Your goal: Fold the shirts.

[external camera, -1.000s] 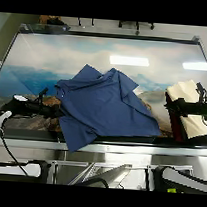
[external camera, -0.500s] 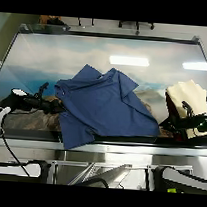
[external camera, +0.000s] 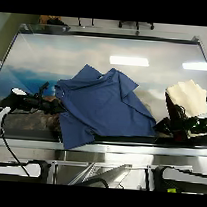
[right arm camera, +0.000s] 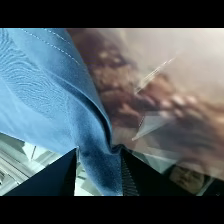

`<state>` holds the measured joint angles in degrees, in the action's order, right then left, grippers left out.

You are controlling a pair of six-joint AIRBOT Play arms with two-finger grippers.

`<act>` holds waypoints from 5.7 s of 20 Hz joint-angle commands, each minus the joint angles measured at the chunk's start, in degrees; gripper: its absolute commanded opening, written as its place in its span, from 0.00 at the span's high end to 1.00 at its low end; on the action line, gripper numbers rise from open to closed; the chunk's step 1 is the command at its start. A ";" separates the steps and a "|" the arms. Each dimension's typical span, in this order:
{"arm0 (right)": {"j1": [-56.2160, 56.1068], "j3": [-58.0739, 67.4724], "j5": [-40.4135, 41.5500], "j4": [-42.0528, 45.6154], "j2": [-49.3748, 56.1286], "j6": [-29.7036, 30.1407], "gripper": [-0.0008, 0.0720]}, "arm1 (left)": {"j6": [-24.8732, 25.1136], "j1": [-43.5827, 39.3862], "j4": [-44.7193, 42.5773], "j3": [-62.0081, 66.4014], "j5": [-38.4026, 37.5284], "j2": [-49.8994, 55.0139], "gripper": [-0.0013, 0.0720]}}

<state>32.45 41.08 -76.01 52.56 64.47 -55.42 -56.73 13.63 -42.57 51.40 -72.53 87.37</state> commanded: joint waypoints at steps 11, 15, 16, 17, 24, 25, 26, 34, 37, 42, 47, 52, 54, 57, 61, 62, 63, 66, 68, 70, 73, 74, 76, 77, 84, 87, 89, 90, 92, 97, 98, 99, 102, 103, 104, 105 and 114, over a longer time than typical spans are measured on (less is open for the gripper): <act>1.01 7.54 -1.20 3.91 1.53 -1.99 0.52 | 0.07 -0.02 -1.36 0.04 -1.46 0.02 0.96; 0.96 4.66 -1.33 2.75 3.41 0.15 0.52 | 0.07 -0.02 -1.36 0.04 -1.44 0.02 0.96; 0.96 4.15 -1.18 2.64 3.41 0.17 0.52 | 0.07 0.00 -1.36 0.07 -1.44 0.02 0.96; 0.90 3.85 -1.07 2.32 3.41 0.20 0.52 | 0.07 -0.02 -1.36 0.07 -1.42 0.02 0.96; -4.94 3.82 -3.26 -5.62 3.34 3.50 0.96 | 0.02 0.00 -0.87 0.07 -1.51 -2.54 0.96; -5.60 4.44 -4.33 -8.48 3.06 4.28 0.96 | -0.63 0.04 -0.92 0.33 -1.62 -4.76 0.97; -5.64 5.81 -6.23 -13.22 2.45 4.96 0.96 | -1.36 0.50 -0.74 1.27 -2.89 -7.17 0.97; 6.88 51.25 -12.35 -64.28 -12.96 4.66 0.96 | -5.51 18.45 22.32 36.50 -10.19 -37.29 0.97; 10.23 66.95 -5.51 -64.13 -16.33 3.17 0.96 | -7.61 27.26 23.02 55.54 -7.96 -42.56 0.97; 10.40 77.61 1.31 -51.58 -18.53 3.10 0.96 | -13.77 22.40 8.59 74.49 -5.90 -39.98 0.96; 10.21 74.29 -3.72 -47.50 -14.99 2.71 0.96 | -11.04 9.40 4.83 58.71 -6.54 -35.12 0.97; -3.93 50.40 -0.96 -33.46 -12.76 4.50 0.96 | -9.29 -5.27 -6.38 44.30 -3.61 -22.88 0.96; -11.69 39.21 6.71 -26.58 -9.62 6.08 0.96 | -9.31 -7.78 -11.47 40.96 0.15 -17.16 0.97; -15.80 33.66 15.21 -23.10 1.55 7.72 0.96 | -9.29 -7.78 -15.78 40.63 3.96 -6.47 0.97; -16.13 40.72 18.03 -29.03 19.96 9.60 0.96 | -10.34 -7.65 -17.81 50.10 2.64 10.01 0.97; -16.13 43.67 17.86 -29.49 23.39 9.09 0.96 | -11.78 -7.74 -18.93 53.37 2.29 13.11 0.97; -16.13 46.95 17.46 -29.44 26.18 8.70 0.96 | -13.07 -7.76 -20.44 57.11 1.40 15.93 0.96; -16.13 54.34 17.22 -29.20 29.55 7.43 0.96 | -15.87 -7.76 -24.76 66.69 -4.79 21.16 0.97; -16.31 55.87 15.06 -27.61 29.35 7.43 0.96 | -16.17 -7.76 -25.46 66.93 -7.21 21.20 0.97; -16.48 55.93 11.19 -25.16 29.35 7.26 0.96 | -16.98 -7.76 -25.55 62.84 -7.30 19.19 0.96; -17.09 55.91 7.72 -15.39 29.33 2.69 0.96 | -20.11 -7.80 -32.50 56.70 -8.37 15.54 0.97; -17.44 55.82 6.93 -12.48 29.35 1.66 0.96 | -20.79 -8.15 -34.80 54.95 -8.59 14.60 0.97; -18.86 55.80 6.60 -9.16 29.35 0.92 0.96 | -21.35 -8.48 -37.11 50.77 -8.33 12.81 0.97; -19.54 55.80 6.99 -8.68 29.35 0.94 0.96 | -21.38 -8.83 -37.16 48.46 -7.67 12.07 0.97; -21.84 55.80 9.97 -5.16 29.49 -0.81 0.96 | -22.86 -9.55 -37.29 37.94 -2.64 11.21 0.96; -21.81 55.82 9.81 -5.16 29.46 -1.86 0.96 | -22.84 -9.53 -37.40 36.37 -0.87 11.21 0.96; -21.70 55.84 9.46 -4.85 28.96 -2.51 0.71 | -22.93 -9.16 -37.44 37.44 -2.03 11.19 0.40; -21.46 55.89 9.49 -3.30 28.22 -4.09 0.48 | -24.63 -8.63 -37.51 38.80 -3.52 11.19 0.05; -20.33 55.89 7.96 0.96 25.44 -7.23 0.34 | -28.20 -6.73 -37.44 42.58 -9.55 11.19 0.08; -13.14 53.16 -3.10 4.20 19.21 -8.98 0.35 | -30.84 -2.62 -36.74 35.85 -17.57 3.63 0.08; -11.74 50.10 -4.81 4.17 18.29 -9.11 0.36 | -30.82 -2.29 -36.74 30.01 -16.87 0.07 0.08; -10.69 46.27 -5.38 3.93 17.27 -9.11 0.37 | -30.80 -1.99 -36.74 23.85 -15.69 -3.41 0.08; -9.33 32.61 -4.85 3.78 13.60 -8.20 0.49 | -30.80 -1.16 -36.68 4.85 -12.22 -13.31 0.08; -9.35 28.92 -4.39 3.78 12.74 -7.32 0.49 | -30.73 -1.07 -35.71 -0.07 -10.97 -15.61 0.08; -9.35 26.08 -3.39 3.76 12.24 -7.17 0.49 | -30.75 -0.74 -34.91 -4.57 -9.40 -17.66 0.08; -9.57 23.67 -2.34 3.78 12.07 -7.04 0.49 | -30.71 -0.57 -33.05 -8.13 -7.80 -19.41 0.08; -11.23 19.45 -0.33 1.29 12.24 -3.26 0.49 | -29.68 -5.75 -20.20 -27.12 2.10 -26.84 0.08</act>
<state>21.87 61.34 -77.60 53.98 76.53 -59.96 -86.54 10.07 -66.89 29.65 -73.84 62.33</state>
